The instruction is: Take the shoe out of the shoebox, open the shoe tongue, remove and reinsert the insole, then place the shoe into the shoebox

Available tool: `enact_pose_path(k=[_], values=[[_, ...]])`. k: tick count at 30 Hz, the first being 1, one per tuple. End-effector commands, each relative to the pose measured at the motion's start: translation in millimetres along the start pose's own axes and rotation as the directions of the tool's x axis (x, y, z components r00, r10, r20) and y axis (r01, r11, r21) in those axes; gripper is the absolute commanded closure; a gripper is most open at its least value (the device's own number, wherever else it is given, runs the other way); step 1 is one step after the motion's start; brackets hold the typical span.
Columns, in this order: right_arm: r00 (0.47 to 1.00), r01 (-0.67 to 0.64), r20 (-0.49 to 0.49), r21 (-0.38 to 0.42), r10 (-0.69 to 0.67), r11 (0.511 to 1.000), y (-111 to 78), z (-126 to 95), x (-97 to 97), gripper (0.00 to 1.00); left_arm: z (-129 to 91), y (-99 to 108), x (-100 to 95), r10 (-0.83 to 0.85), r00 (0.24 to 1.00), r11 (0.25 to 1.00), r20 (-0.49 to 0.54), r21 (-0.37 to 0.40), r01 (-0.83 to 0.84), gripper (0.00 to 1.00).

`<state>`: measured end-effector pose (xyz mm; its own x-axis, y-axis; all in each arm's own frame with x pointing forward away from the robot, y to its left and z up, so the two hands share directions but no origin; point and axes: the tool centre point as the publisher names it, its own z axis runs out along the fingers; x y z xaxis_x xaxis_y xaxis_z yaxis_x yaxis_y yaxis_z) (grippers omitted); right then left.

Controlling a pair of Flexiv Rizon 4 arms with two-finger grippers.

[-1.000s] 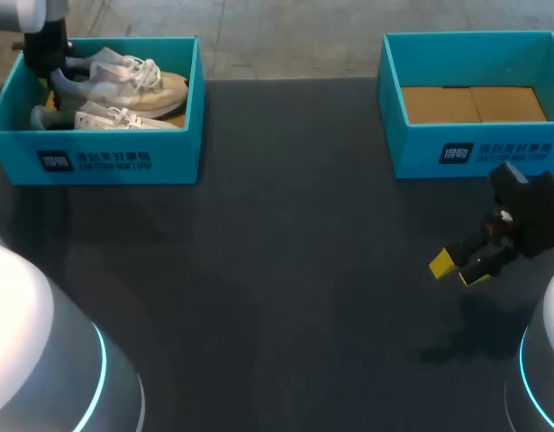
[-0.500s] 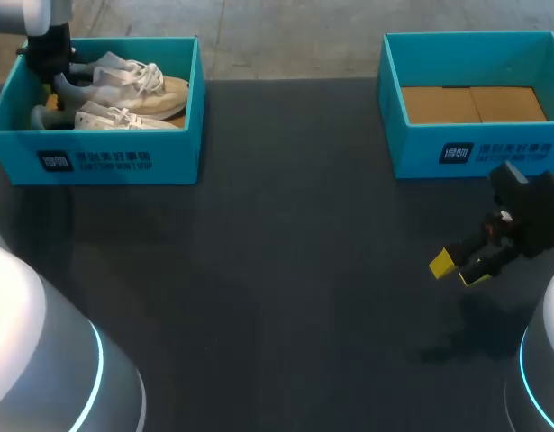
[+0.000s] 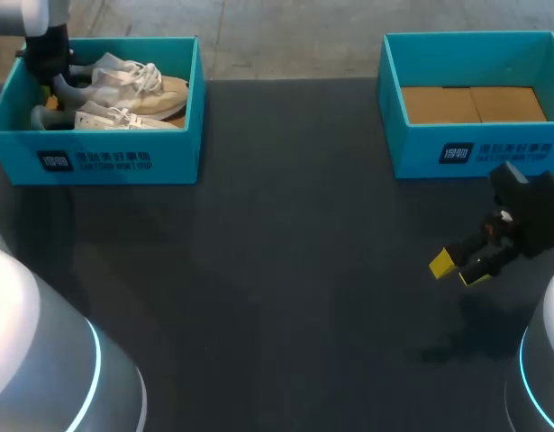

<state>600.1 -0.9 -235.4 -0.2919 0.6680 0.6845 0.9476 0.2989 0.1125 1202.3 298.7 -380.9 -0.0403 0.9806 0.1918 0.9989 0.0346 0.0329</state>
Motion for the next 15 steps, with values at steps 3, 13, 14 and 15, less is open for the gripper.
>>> enact_pose_path(k=[3, 13, 14, 15], values=[[1.000, -0.001, 0.002, 0.000, 0.001, 1.000, -0.8, 0.2, 0.4, 0.00, 1.5, 8.2, 2.0, 0.004, 1.000, 1.000, 0.002, 0.018, -0.004, 0.76], [1.000, -0.001, 0.002, 0.000, 0.001, 1.000, -0.8, 0.2, 0.4, 0.00, -0.5, 7.3, 2.8, 0.010, 1.000, 1.000, 0.017, 0.009, -0.010, 0.62], [1.000, -0.001, 0.002, 0.000, 0.001, 1.000, -0.8, 0.2, 0.4, 0.00, -0.9, 7.2, 3.0, 0.010, 1.000, 1.000, 0.018, 0.008, -0.010, 0.59], [1.000, -0.001, 0.002, 0.000, 0.001, 1.000, -0.8, 0.2, 0.4, 0.00, -1.6, 7.2, 3.4, 0.011, 1.000, 1.000, 0.019, 0.008, -0.011, 0.58]])
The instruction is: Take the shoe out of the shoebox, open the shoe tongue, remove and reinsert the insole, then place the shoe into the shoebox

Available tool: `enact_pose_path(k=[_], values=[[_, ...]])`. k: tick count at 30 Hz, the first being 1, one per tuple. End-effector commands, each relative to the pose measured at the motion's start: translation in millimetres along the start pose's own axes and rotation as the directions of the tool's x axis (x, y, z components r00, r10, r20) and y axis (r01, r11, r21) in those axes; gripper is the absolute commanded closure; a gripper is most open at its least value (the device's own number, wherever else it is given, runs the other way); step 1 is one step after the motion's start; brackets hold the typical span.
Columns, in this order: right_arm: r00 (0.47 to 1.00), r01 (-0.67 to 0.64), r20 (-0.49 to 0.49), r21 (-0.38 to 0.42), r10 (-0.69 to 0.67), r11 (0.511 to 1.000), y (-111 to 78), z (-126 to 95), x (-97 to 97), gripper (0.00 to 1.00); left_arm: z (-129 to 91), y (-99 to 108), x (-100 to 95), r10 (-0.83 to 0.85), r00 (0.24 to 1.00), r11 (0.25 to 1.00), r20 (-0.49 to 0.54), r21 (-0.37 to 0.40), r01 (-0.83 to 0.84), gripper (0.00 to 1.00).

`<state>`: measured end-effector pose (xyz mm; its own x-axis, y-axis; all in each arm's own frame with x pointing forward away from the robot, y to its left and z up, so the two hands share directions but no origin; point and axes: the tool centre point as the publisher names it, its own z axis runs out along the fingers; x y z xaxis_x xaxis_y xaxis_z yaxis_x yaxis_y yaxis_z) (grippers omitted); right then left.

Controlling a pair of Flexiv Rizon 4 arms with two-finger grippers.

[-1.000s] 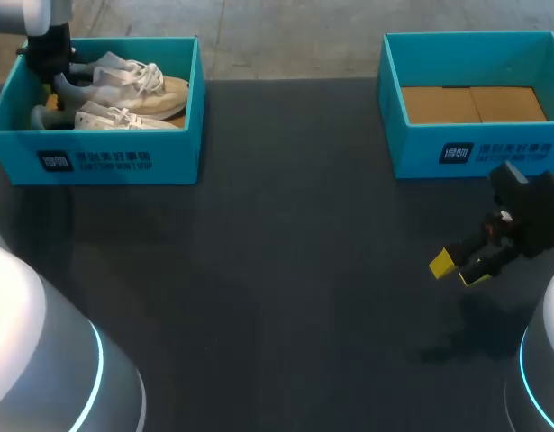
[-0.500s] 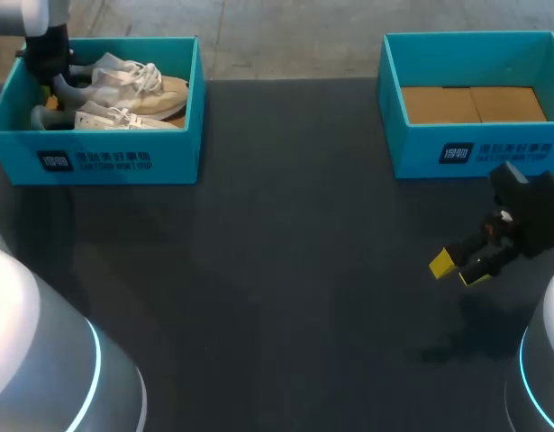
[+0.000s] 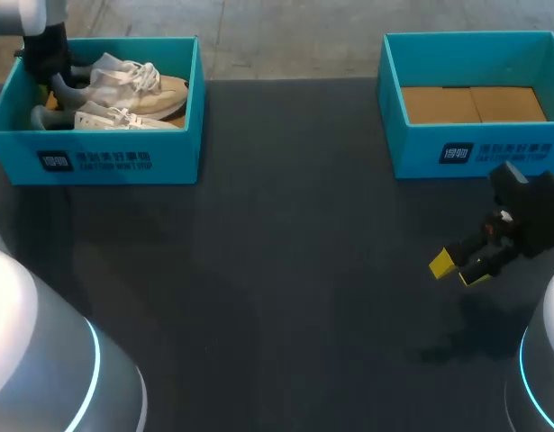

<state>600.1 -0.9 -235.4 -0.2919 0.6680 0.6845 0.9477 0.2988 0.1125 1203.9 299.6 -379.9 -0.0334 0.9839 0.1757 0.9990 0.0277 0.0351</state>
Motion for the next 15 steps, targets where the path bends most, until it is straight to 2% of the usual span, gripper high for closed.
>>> enact_pose_path(k=[1, 4, 5, 11, 12, 15], values=[[1.000, -0.001, 0.002, 0.000, 0.001, 1.000, -0.8, 0.2, 0.4, 0.00, -1.9, 5.4, 2.8, 0.005, 1.000, 1.000, 0.004, 0.010, -0.005, 0.56], [1.000, -0.001, 0.002, 0.000, 0.001, 1.000, -0.8, 0.2, 0.4, 0.00, -5.3, 5.2, 4.0, 0.006, 1.000, 1.000, 0.013, 0.004, -0.006, 0.51], [1.000, -0.001, 0.002, 0.000, 0.001, 1.000, -0.8, 0.2, 0.4, 0.00, -7.5, 4.8, 4.4, 0.008, 1.000, 1.000, 0.016, 0.000, -0.008, 0.41], [1.000, -0.001, 0.002, 0.000, 0.001, 1.000, -0.8, 0.2, 0.4, 0.00, -15.0, 5.2, 4.8, -0.001, 0.999, 1.000, 0.032, -0.009, 0.001, 0.12], [1.000, -0.001, 0.002, 0.000, 0.001, 1.000, -0.8, 0.2, 0.4, 0.00, -16.8, 4.9, 4.6, -0.002, 0.999, 1.000, 0.035, -0.011, 0.002, 0.03], [1.000, -0.001, 0.002, 0.000, 0.001, 1.000, -0.8, 0.2, 0.4, 0.00, -23.2, 3.8, 4.2, -0.002, 0.999, 1.000, 0.053, -0.018, 0.003, 0.01]])
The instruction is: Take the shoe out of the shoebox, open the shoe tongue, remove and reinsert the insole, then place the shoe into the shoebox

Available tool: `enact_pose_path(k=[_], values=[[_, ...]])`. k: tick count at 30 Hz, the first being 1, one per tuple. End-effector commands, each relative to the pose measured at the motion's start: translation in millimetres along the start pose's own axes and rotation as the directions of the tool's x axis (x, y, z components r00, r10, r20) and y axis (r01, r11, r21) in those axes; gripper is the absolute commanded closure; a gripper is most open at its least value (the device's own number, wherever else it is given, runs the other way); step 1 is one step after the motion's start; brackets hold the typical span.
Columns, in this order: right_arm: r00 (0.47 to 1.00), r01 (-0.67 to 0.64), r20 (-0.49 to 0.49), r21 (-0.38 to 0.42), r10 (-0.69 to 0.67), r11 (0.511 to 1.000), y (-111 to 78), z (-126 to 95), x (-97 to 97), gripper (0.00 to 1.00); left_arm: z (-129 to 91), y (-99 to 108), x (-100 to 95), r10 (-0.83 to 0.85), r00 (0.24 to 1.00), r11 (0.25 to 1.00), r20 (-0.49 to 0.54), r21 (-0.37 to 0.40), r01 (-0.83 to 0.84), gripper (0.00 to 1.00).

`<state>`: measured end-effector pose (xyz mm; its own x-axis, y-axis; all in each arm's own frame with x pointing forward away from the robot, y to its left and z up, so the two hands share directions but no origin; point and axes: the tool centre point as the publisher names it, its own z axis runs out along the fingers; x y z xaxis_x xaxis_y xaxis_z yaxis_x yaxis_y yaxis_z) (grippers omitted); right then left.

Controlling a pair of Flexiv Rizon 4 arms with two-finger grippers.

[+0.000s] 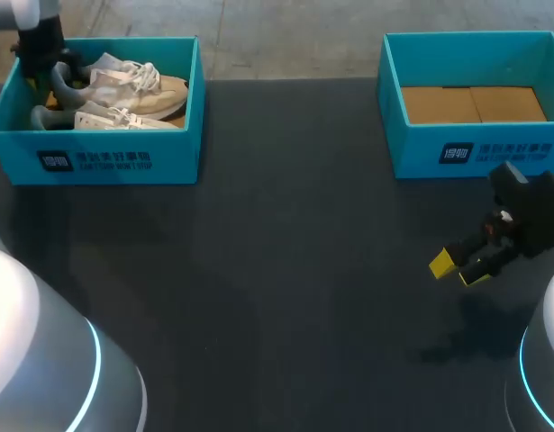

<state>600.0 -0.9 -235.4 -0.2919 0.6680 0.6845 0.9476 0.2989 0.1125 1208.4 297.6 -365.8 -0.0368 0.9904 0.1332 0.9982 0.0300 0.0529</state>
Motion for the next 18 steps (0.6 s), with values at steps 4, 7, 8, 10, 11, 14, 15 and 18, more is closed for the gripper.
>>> enact_pose_path(k=[4, 7, 8, 10, 11, 14, 15, 18], values=[[1.000, -0.001, 0.002, 0.000, 0.001, 1.000, -0.8, 0.2, 0.4, 0.00, -21.6, -1.9, 2.4, 0.001, 1.000, 1.000, 0.031, -0.017, -0.001, 0.00], [1.000, -0.001, 0.002, 0.000, 0.001, 1.000, -0.8, 0.2, 0.4, 0.00, -31.4, -2.6, 2.0, 0.002, 0.999, 0.999, 0.044, -0.032, -0.001, 0.01], [1.000, -0.001, 0.002, 0.000, 0.001, 1.000, -0.8, 0.2, 0.4, 0.00, -34.6, -2.7, 2.1, 0.004, 0.999, 0.999, 0.051, -0.038, -0.002, 0.02], [1.000, -0.001, 0.002, 0.000, 0.001, 1.000, -0.8, 0.2, 0.4, 0.00, -40.5, -3.0, 2.4, 0.004, 0.998, 0.999, 0.057, -0.045, -0.002, 0.01], [1.000, -0.001, 0.002, 0.000, 0.001, 1.000, -0.8, 0.2, 0.4, 0.00, -43.3, -3.2, 2.6, 0.007, 0.998, 0.999, 0.062, -0.050, -0.004, 0.01], [1.000, -0.001, 0.002, 0.000, 0.001, 1.000, -0.8, 0.2, 0.4, 0.00, -51.1, -3.7, 3.1, 0.008, 0.997, 0.998, 0.078, -0.058, -0.004, 0.01], [1.000, -0.001, 0.002, 0.000, 0.001, 1.000, -0.8, 0.2, 0.4, 0.00, -53.3, -3.6, 3.3, 0.007, 0.997, 0.998, 0.083, -0.059, -0.002, 0.01], [1.000, -0.001, 0.002, 0.000, 0.001, 1.000, -0.8, 0.2, 0.4, 0.00, -60.3, -3.7, 3.0, 0.005, 0.995, 0.998, 0.100, -0.065, 0.002, 0.02]])
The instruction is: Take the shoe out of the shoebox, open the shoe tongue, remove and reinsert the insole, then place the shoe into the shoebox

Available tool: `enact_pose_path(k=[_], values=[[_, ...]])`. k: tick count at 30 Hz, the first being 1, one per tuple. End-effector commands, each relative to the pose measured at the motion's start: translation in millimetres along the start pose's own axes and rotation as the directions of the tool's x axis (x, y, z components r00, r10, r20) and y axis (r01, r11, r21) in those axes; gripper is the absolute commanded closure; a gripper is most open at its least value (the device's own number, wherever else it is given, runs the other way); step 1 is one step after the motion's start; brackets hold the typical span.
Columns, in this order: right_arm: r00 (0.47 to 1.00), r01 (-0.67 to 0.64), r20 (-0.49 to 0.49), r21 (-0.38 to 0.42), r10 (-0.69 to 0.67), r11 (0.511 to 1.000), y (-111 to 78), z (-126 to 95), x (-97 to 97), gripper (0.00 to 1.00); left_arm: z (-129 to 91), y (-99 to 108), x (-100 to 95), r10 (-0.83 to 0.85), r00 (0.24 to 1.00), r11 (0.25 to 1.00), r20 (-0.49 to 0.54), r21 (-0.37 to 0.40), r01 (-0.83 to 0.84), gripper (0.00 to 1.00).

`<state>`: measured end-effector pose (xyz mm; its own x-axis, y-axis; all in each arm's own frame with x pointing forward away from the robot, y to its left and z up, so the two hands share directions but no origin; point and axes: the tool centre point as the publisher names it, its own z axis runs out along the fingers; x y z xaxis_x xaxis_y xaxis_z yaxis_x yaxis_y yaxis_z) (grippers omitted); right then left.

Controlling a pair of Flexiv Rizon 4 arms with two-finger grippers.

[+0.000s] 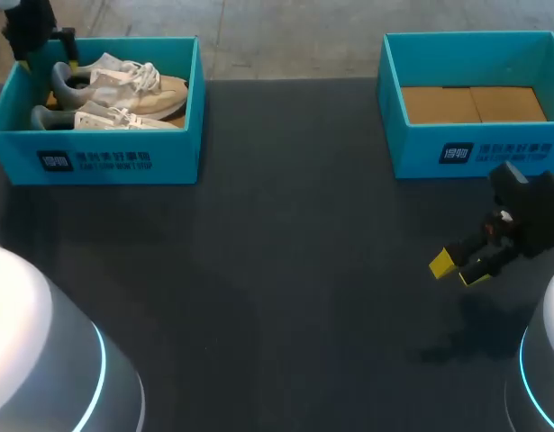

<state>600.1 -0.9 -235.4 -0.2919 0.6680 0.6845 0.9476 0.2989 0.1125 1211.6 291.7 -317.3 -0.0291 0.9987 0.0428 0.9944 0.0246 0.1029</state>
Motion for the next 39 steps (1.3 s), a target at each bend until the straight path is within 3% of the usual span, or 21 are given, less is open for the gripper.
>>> enact_pose_path(k=[1, 9, 22, 39], values=[[1.000, -0.001, 0.002, 0.000, 0.001, 1.000, -0.8, 0.2, 0.4, 0.00, -14.8, -8.5, 0.8, 0.002, 1.000, 1.000, 0.017, -0.015, -0.002, 0.02], [1.000, -0.001, 0.002, 0.000, 0.001, 1.000, -0.8, 0.2, 0.4, 0.00, -41.6, -11.8, -4.0, 0.012, 0.999, 0.999, 0.043, -0.037, -0.011, 0.04], [1.000, -0.001, 0.002, 0.000, 0.001, 1.000, -0.8, 0.2, 0.4, 0.00, -86.7, -34.2, 2.7, 0.013, 0.998, 0.999, 0.056, -0.040, -0.011, 0.00], [1.000, -0.001, 0.002, 0.000, 0.001, 1.000, -0.8, 0.2, 0.4, 0.00, -114.9, -91.6, 10.0, 0.003, 1.000, 1.000, 0.018, 0.001, -0.003, 0.00]])
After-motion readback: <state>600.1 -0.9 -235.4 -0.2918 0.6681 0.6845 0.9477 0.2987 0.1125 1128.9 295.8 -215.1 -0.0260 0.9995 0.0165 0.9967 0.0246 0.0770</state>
